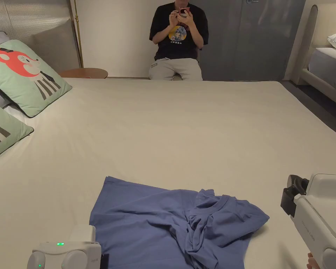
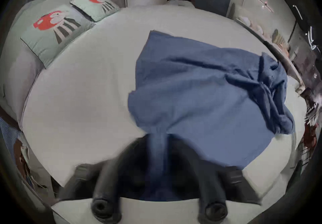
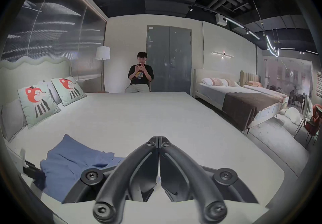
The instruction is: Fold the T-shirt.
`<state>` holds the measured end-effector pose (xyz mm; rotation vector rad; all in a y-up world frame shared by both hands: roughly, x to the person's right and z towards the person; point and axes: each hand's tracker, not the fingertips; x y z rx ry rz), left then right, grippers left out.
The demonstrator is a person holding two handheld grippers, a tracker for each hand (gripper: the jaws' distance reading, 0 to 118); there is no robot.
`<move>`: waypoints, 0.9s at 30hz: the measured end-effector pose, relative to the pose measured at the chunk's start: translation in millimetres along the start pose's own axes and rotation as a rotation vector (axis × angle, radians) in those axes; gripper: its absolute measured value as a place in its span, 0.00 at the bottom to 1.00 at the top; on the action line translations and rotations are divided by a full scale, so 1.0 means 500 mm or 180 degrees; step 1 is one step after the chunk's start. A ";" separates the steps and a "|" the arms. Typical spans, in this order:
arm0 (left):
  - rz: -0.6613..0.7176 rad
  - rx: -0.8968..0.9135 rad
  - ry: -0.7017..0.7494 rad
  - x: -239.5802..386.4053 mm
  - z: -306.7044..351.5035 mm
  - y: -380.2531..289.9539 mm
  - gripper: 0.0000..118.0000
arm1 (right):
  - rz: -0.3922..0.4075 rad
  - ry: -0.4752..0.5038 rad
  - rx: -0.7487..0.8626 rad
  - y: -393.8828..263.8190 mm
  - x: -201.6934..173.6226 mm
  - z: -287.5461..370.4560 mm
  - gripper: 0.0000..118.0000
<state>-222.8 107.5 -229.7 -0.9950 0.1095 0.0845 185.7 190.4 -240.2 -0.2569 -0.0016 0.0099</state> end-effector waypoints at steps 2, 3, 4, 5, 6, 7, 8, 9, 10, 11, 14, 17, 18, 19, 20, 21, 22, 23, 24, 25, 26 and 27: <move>0.0033 0.0084 0.0041 -0.007 0.013 0.001 0.01 | 0.0013 0.0045 -0.0172 -0.008 -0.005 -0.007 0.63; 0.0074 0.0123 -0.0033 -0.012 0.023 0.005 0.01 | 0.0035 0.0118 -0.0311 -0.014 -0.008 -0.015 0.63; 0.0168 0.0182 -0.0151 -0.016 0.033 0.005 0.01 | 0.0080 0.0187 -0.0541 -0.024 -0.009 -0.027 0.71; 0.0216 0.0223 -0.0206 -0.018 0.043 0.004 0.01 | 0.0093 0.0252 -0.0731 -0.036 -0.013 -0.038 0.93; 0.0206 0.0234 -0.0185 -0.016 0.050 0.003 0.01 | 0.0119 0.0332 -0.0857 -0.049 -0.018 -0.044 1.00; 0.0187 0.0260 -0.0176 -0.022 0.042 0.009 0.01 | 0.0169 0.0358 -0.0968 -0.064 -0.027 -0.048 1.00; 0.0154 0.0309 -0.0170 -0.020 0.047 0.008 0.01 | 0.0186 0.0445 -0.1163 -0.075 -0.038 -0.050 0.99; 0.0138 0.0329 -0.0172 -0.018 0.051 0.007 0.01 | 0.0195 0.0439 -0.1317 -0.088 -0.047 -0.054 0.99; 0.0136 0.0339 -0.0190 -0.017 0.056 0.006 0.01 | 0.0191 0.0470 -0.1528 -0.109 -0.058 -0.062 0.99; 0.0145 0.0350 -0.0226 -0.012 0.064 0.007 0.01 | 0.0177 0.0509 -0.1716 -0.130 -0.068 -0.069 0.99; 0.0153 0.0379 -0.0267 -0.010 0.071 0.001 0.01 | 0.0095 0.0739 -0.2003 -0.185 -0.075 -0.080 0.79; 0.0164 0.0391 -0.0276 -0.011 0.079 0.000 0.01 | 0.0038 0.0942 -0.2155 -0.202 -0.095 -0.071 0.36; 0.0177 0.0399 -0.0284 -0.012 0.083 0.000 0.01 | -0.0027 0.1029 -0.2136 -0.203 -0.098 -0.069 0.24; 0.0188 0.0411 -0.0290 -0.020 0.077 0.000 0.01 | -0.0091 0.1056 -0.2119 -0.200 -0.098 -0.068 0.15; 0.0202 0.0434 -0.0298 -0.023 0.081 0.001 0.01 | -0.0111 0.1016 -0.2107 -0.194 -0.097 -0.066 0.08; 0.0213 0.0456 -0.0313 -0.025 0.086 0.002 0.01 | -0.0088 0.0989 -0.2078 -0.187 -0.097 -0.064 0.07; 0.0224 0.0481 -0.0333 -0.028 0.094 0.005 0.01 | -0.0090 0.0954 -0.1983 -0.176 -0.092 -0.060 0.07; 0.0234 0.0524 -0.0353 -0.025 0.109 0.011 0.01 | -0.0112 0.0971 -0.1895 -0.164 -0.086 -0.055 0.07; 0.0237 0.0568 -0.0371 -0.026 0.119 0.017 0.01 | -0.0146 0.0991 -0.1787 -0.150 -0.081 -0.052 0.06; 0.0238 0.0631 -0.0392 -0.029 0.133 0.024 0.01 | -0.0168 0.0999 -0.1659 -0.127 -0.075 -0.046 0.06; 0.0255 0.0705 -0.0406 -0.031 0.147 0.033 0.01 | -0.0157 0.0999 -0.1546 -0.107 -0.069 -0.038 0.06; 0.0268 0.0779 -0.0428 -0.038 0.156 0.041 0.01 | -0.0133 0.0991 -0.1435 -0.087 -0.065 -0.030 0.06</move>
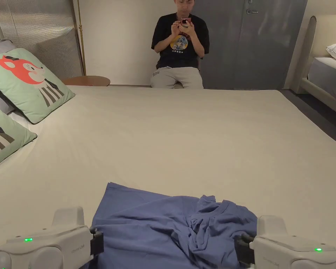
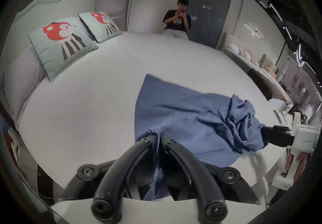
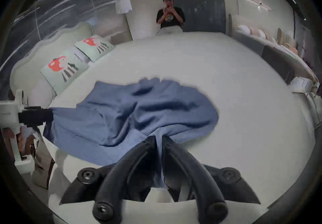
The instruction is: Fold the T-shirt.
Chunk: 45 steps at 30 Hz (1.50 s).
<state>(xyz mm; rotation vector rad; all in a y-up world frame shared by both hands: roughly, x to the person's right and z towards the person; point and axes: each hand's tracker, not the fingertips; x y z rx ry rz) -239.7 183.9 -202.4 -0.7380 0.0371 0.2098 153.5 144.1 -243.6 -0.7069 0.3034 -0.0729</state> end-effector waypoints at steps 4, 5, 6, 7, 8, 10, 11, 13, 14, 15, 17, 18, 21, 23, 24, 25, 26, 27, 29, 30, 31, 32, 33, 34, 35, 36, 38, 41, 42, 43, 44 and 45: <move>0.0007 0.0386 -0.0076 0.011 0.057 0.070 0.01 | 0.0119 0.0013 0.0508 0.070 0.003 0.077 0.06; 0.0007 0.0496 -0.0102 0.016 0.075 0.093 0.01 | 0.0141 0.0036 0.0652 0.099 -0.004 0.106 0.06; 0.0017 0.0586 -0.0126 0.018 0.088 0.110 0.01 | 0.0165 0.0035 0.0754 0.117 -0.007 0.123 0.06; 0.0006 0.0690 -0.0168 0.021 0.105 0.133 0.01 | 0.0185 0.0014 0.0880 0.140 -0.011 0.145 0.06; -0.0017 0.0772 -0.0195 0.022 0.115 0.151 0.01 | 0.0192 0.0019 0.0971 0.158 -0.014 0.162 0.06; -0.0056 0.0990 -0.0225 0.031 0.149 0.197 0.01 | 0.0184 0.0081 0.1191 0.201 -0.019 0.198 0.06; -0.0078 0.1094 -0.0252 0.036 0.168 0.221 0.01 | 0.0194 0.0083 0.1276 0.223 -0.022 0.217 0.06; -0.0106 0.1301 -0.0294 0.051 0.198 0.262 0.01 | 0.0195 0.0094 0.1460 0.261 -0.026 0.250 0.06; -0.0140 0.1395 -0.0307 0.059 0.217 0.287 0.01 | 0.0204 0.0091 0.1555 0.282 -0.028 0.267 0.06; -0.0178 0.1473 -0.0324 0.064 0.229 0.304 0.01 | 0.0213 0.0098 0.1614 0.295 -0.031 0.278 0.06; -0.0246 0.1639 -0.0373 0.079 0.262 0.349 0.01 | 0.0210 0.0126 0.1741 0.333 -0.035 0.305 0.06; -0.0278 0.1704 -0.0384 0.086 0.272 0.366 0.01 | 0.0195 0.0139 0.1774 0.348 -0.036 0.313 0.06; -0.0400 0.1861 -0.0374 0.109 0.291 0.424 0.01 | 0.0191 0.0128 0.1909 0.399 -0.040 0.329 0.06; -0.0394 0.1895 -0.0396 0.122 0.290 0.466 0.01 | 0.0255 0.0059 0.2002 0.435 -0.047 0.330 0.06; -0.0382 0.1904 -0.0406 0.136 0.294 0.475 0.01 | 0.0308 0.0034 0.2013 0.454 -0.051 0.327 0.06; -0.0361 0.1919 -0.0423 0.146 0.291 0.493 0.01 | 0.0341 0.0007 0.2034 0.476 -0.056 0.326 0.06; -0.0348 0.1930 -0.0434 0.153 0.284 0.516 0.01 | 0.0351 -0.0013 0.2063 0.499 -0.060 0.323 0.06; -0.0333 0.1945 -0.0435 0.158 0.278 0.533 0.01 | 0.0340 -0.0022 0.2089 0.517 -0.062 0.320 0.06; -0.0318 0.2009 -0.0440 0.152 0.256 0.587 0.01 | 0.0372 -0.0028 0.2164 0.561 -0.068 0.317 0.06; -0.0320 0.2040 -0.0426 0.156 0.250 0.603 0.01 | 0.0372 -0.0043 0.2193 0.578 -0.070 0.315 0.06; -0.0328 0.2071 -0.0402 0.162 0.242 0.624 0.01 | 0.0369 -0.0061 0.2229 0.601 -0.072 0.312 0.06; -0.0334 0.2108 -0.0390 0.180 0.245 0.630 0.01 | 0.0374 -0.0073 0.2274 0.623 -0.072 0.309 0.06; -0.0319 0.2150 -0.0387 0.184 0.241 0.644 0.01 | 0.0373 -0.0078 0.2315 0.641 -0.070 0.308 0.06; -0.0288 0.2188 -0.0390 0.187 0.236 0.664 0.01 | 0.0370 -0.0082 0.2361 0.662 -0.068 0.307 0.06; -0.0262 0.2228 -0.0397 0.190 0.231 0.684 0.01 | 0.0368 -0.0089 0.2429 0.684 -0.068 0.304 0.06; -0.0243 0.2279 -0.0412 0.185 0.226 0.702 0.01 | 0.0355 -0.0105 0.2475 0.699 -0.069 0.303 0.06; -0.0190 0.2375 -0.0416 0.189 0.218 0.738 0.01 | 0.0360 -0.0153 0.2589 0.733 -0.070 0.302 0.06; -0.0212 0.2499 -0.0405 0.201 0.206 0.800 0.01 | 0.0395 -0.0212 0.2722 0.781 -0.071 0.295 0.06; -0.0234 0.2537 -0.0374 0.207 0.204 0.814 0.01 | 0.0403 -0.0221 0.2762 0.794 -0.072 0.293 0.06; -0.0264 0.2587 -0.0351 0.213 0.201 0.829 0.01 | 0.0406 -0.0239 0.2804 0.809 -0.072 0.290 0.06; -0.0286 0.2632 -0.0343 0.222 0.204 0.834 0.01 | 0.0415 -0.0256 0.2854 0.823 -0.072 0.288 0.06; -0.0290 0.2660 -0.0338 0.228 0.202 0.843 0.01 | 0.0429 -0.0280 0.2892 0.837 -0.073 0.282 0.06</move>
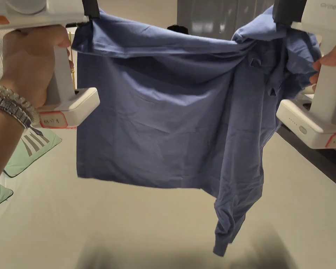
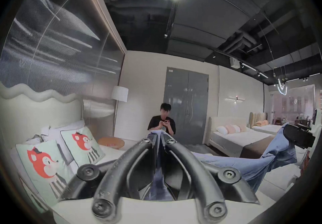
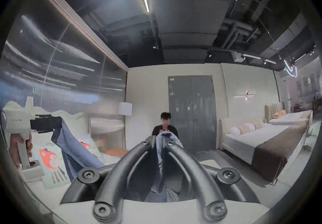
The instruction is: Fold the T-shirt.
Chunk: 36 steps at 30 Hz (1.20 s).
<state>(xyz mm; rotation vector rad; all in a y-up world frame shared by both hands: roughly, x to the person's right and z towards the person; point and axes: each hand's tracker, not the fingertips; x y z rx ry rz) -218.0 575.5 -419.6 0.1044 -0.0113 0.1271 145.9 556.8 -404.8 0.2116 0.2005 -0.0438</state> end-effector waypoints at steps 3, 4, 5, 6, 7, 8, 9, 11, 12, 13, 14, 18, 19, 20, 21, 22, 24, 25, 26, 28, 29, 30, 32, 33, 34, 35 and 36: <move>-0.0018 0.0093 -0.0017 0.000 -0.036 0.010 0.01 | 0.0065 -0.0061 0.0096 0.013 0.002 -0.038 0.06; -0.0018 0.0124 -0.0010 -0.001 -0.046 0.008 0.01 | 0.0079 -0.0078 0.0124 0.012 -0.002 -0.041 0.06; -0.0005 0.0148 -0.0005 -0.001 -0.052 0.004 0.01 | 0.0086 -0.0087 0.0145 0.009 -0.002 -0.045 0.06; 0.0000 0.0150 -0.0011 -0.001 -0.059 -0.003 0.01 | 0.0090 -0.0095 0.0154 0.003 0.000 -0.051 0.06; -0.0005 0.0139 -0.0019 -0.003 -0.065 -0.013 0.01 | 0.0104 -0.0105 0.0152 -0.006 0.001 -0.056 0.06; -0.0014 0.0114 -0.0017 -0.004 -0.071 -0.028 0.01 | 0.0114 -0.0123 0.0136 -0.019 0.000 -0.056 0.06; -0.0023 0.0084 -0.0024 -0.005 -0.075 -0.041 0.01 | 0.0117 -0.0126 0.0110 -0.031 0.001 -0.058 0.06; -0.0055 -0.0006 -0.0026 -0.005 -0.079 -0.080 0.01 | 0.0114 -0.0127 -0.0003 -0.070 0.006 -0.059 0.06; -0.0059 -0.0071 -0.0028 -0.007 -0.081 -0.097 0.01 | 0.0113 -0.0135 -0.0071 -0.089 0.008 -0.063 0.06; -0.0045 -0.0135 -0.0042 -0.009 -0.083 -0.117 0.01 | 0.0103 -0.0126 -0.0166 -0.112 0.011 -0.063 0.06; -0.0041 -0.0243 -0.0061 -0.012 -0.084 -0.139 0.01 | 0.0088 -0.0123 -0.0267 -0.136 0.013 -0.061 0.06; -0.0037 -0.0554 -0.0052 -0.010 -0.068 -0.222 0.01 | 0.0047 -0.0121 -0.0583 -0.222 0.020 -0.045 0.06; -0.0025 -0.0629 -0.0050 -0.009 -0.064 -0.246 0.01 | 0.0042 -0.0113 -0.0680 -0.245 0.021 -0.035 0.06; -0.0022 -0.0700 -0.0062 -0.011 -0.057 -0.266 0.01 | 0.0029 -0.0103 -0.0743 -0.265 0.021 -0.026 0.06; -0.0021 -0.0778 -0.0065 -0.013 -0.045 -0.290 0.01 | 0.0005 -0.0084 -0.0815 -0.292 0.021 -0.013 0.06; -0.0026 -0.0854 -0.0063 -0.017 -0.032 -0.315 0.01 | 0.0015 -0.0071 -0.0898 -0.315 0.021 0.004 0.06; -0.0028 -0.1003 -0.0042 -0.029 -0.004 -0.354 0.01 | 0.0009 -0.0067 -0.1044 -0.352 0.013 0.042 0.06; -0.0040 -0.1090 -0.0041 -0.033 0.013 -0.377 0.01 | -0.0021 -0.0078 -0.1098 -0.375 0.011 0.066 0.06; -0.0030 -0.1154 -0.0028 -0.037 0.026 -0.395 0.01 | -0.0033 -0.0066 -0.1167 -0.392 0.011 0.083 0.06; 0.0034 -0.1342 -0.0016 -0.041 0.071 -0.438 0.01 | -0.0065 -0.0089 -0.1321 -0.431 0.012 0.131 0.06; 0.0056 -0.1419 -0.0039 -0.045 0.087 -0.454 0.01 | -0.0085 -0.0081 -0.1400 -0.445 0.013 0.152 0.06; 0.0071 -0.1481 -0.0045 -0.050 0.114 -0.475 0.01 | -0.0109 -0.0064 -0.1450 -0.463 0.013 0.180 0.06; 0.0090 -0.1603 -0.0026 -0.049 0.157 -0.513 0.01 | -0.0128 -0.0015 -0.1576 -0.498 0.009 0.230 0.06; 0.0105 -0.1709 -0.0026 -0.050 0.181 -0.534 0.01 | -0.0098 -0.0031 -0.1655 -0.519 -0.001 0.257 0.06; 0.0135 -0.1781 -0.0019 -0.051 0.207 -0.556 0.01 | -0.0068 -0.0036 -0.1751 -0.536 -0.005 0.282 0.06; 0.0152 -0.1867 -0.0022 -0.051 0.228 -0.577 0.01 | -0.0070 -0.0034 -0.1788 -0.549 -0.007 0.302 0.06; 0.0176 -0.1922 -0.0026 -0.051 0.257 -0.601 0.01 | -0.0091 -0.0008 -0.1852 -0.563 -0.016 0.330 0.06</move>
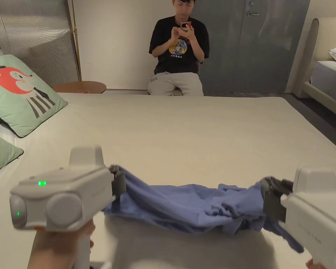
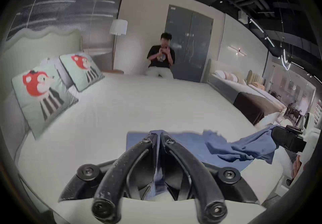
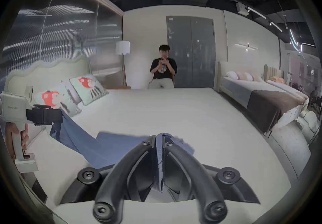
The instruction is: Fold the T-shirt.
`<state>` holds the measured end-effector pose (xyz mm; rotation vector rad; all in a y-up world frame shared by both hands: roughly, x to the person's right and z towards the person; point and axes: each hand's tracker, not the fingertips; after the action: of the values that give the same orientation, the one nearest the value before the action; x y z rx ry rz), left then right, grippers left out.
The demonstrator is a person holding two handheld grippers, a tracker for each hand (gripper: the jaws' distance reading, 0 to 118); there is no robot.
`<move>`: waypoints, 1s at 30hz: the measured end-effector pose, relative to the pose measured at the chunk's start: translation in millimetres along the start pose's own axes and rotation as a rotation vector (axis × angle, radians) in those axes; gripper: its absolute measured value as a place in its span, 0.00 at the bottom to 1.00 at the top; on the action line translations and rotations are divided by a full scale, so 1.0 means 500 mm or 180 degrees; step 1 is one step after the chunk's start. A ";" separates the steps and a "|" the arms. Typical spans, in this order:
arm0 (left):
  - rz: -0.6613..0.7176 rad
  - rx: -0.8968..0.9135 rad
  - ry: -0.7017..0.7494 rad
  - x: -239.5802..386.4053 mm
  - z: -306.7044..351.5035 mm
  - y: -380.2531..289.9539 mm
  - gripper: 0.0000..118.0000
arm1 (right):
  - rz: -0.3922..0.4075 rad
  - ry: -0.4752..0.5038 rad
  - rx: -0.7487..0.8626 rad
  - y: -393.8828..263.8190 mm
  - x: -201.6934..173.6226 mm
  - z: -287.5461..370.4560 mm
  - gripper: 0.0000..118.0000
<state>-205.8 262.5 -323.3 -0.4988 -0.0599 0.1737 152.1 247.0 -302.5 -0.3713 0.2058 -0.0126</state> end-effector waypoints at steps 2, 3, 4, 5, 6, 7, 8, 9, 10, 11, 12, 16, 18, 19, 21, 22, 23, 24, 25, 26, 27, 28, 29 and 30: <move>0.0009 -0.0162 -0.0002 -0.003 0.019 -0.063 0.01 | 0.0000 0.0042 -0.0178 -0.048 -0.005 0.024 0.06; 0.0024 -0.0218 0.0027 0.001 0.038 -0.099 0.01 | -0.0020 0.0042 -0.0288 -0.075 -0.008 0.035 0.06; 0.0042 -0.0279 0.0056 0.001 0.047 -0.125 0.01 | -0.0025 0.0055 -0.0366 -0.095 -0.010 0.044 0.06; 0.0060 -0.0394 0.0058 -0.001 0.055 -0.155 0.01 | -0.0083 0.0051 -0.0442 -0.120 -0.012 0.054 0.06; 0.0103 -0.0472 0.0068 -0.005 0.064 -0.185 0.01 | -0.0142 0.0068 -0.0563 -0.146 -0.013 0.062 0.06; 0.0141 -0.0550 0.0076 -0.009 0.068 -0.211 0.01 | -0.0168 0.0068 -0.0646 -0.163 -0.014 0.067 0.06; 0.0170 -0.0653 0.0078 -0.012 0.074 -0.238 0.01 | -0.0203 0.0055 -0.0730 -0.186 -0.016 0.077 0.06; 0.0207 -0.0745 0.0086 -0.016 0.079 -0.262 0.01 | -0.0227 0.0056 -0.0829 -0.204 -0.017 0.084 0.06; 0.0252 -0.0816 0.0088 -0.020 0.083 -0.282 0.01 | -0.0265 0.0052 -0.0907 -0.220 -0.019 0.088 0.06; 0.0281 -0.0908 0.0103 -0.028 0.080 -0.304 0.01 | -0.0319 0.0032 -0.0994 -0.236 -0.020 0.091 0.06; 0.0297 -0.0991 0.0137 -0.035 0.078 -0.326 0.01 | -0.0348 0.0033 -0.1066 -0.259 -0.016 0.092 0.06; 0.0372 -0.1168 0.0311 -0.052 0.071 -0.373 0.01 | -0.0383 -0.0077 -0.1365 -0.308 -0.020 0.090 0.06; 0.0443 -0.1254 0.0346 -0.063 0.065 -0.393 0.01 | -0.0412 -0.0113 -0.1466 -0.332 -0.021 0.081 0.06; 0.0457 -0.1268 0.0339 -0.064 0.070 -0.395 0.01 | -0.0408 -0.0129 -0.1517 -0.341 -0.022 0.078 0.06; 0.0446 -0.1282 0.0346 -0.062 0.074 -0.405 0.01 | -0.0398 -0.0181 -0.1587 -0.364 -0.013 0.066 0.06; 0.0434 -0.1288 0.0349 -0.061 0.075 -0.408 0.01 | -0.0393 -0.0187 -0.1595 -0.370 -0.012 0.064 0.06; 0.0430 -0.1288 0.0348 -0.063 0.068 -0.418 0.01 | -0.0386 -0.0205 -0.1609 -0.375 -0.012 0.063 0.06; 0.0435 -0.1287 0.0345 -0.063 0.069 -0.421 0.01 | -0.0400 -0.0230 -0.1612 -0.371 -0.008 0.070 0.06; 0.0442 -0.1284 0.0335 -0.062 0.071 -0.420 0.01 | -0.0405 -0.0225 -0.1610 -0.370 -0.005 0.073 0.06; 0.0457 -0.1255 0.0328 -0.060 0.076 -0.417 0.02 | -0.0425 -0.0194 -0.1600 -0.368 -0.002 0.076 0.09; 0.0471 -0.1211 0.0327 -0.069 0.083 -0.409 0.09 | -0.0431 -0.0176 -0.1588 -0.363 -0.001 0.082 0.20; 0.0472 -0.1169 0.0335 -0.070 0.089 -0.401 0.26 | -0.0428 -0.0156 -0.1567 -0.356 0.002 0.086 0.39; 0.0467 -0.1092 0.0332 -0.071 0.098 -0.391 0.56 | -0.0390 -0.0130 -0.1470 -0.345 0.005 0.094 0.69; 0.0469 -0.0989 0.0318 -0.071 0.107 -0.378 0.74 | -0.0356 -0.0118 -0.1338 -0.332 0.006 0.103 0.86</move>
<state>-217.3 118.2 -186.3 -0.8219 0.0488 0.2856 169.6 110.4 -196.2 -0.8011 0.1499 -0.0733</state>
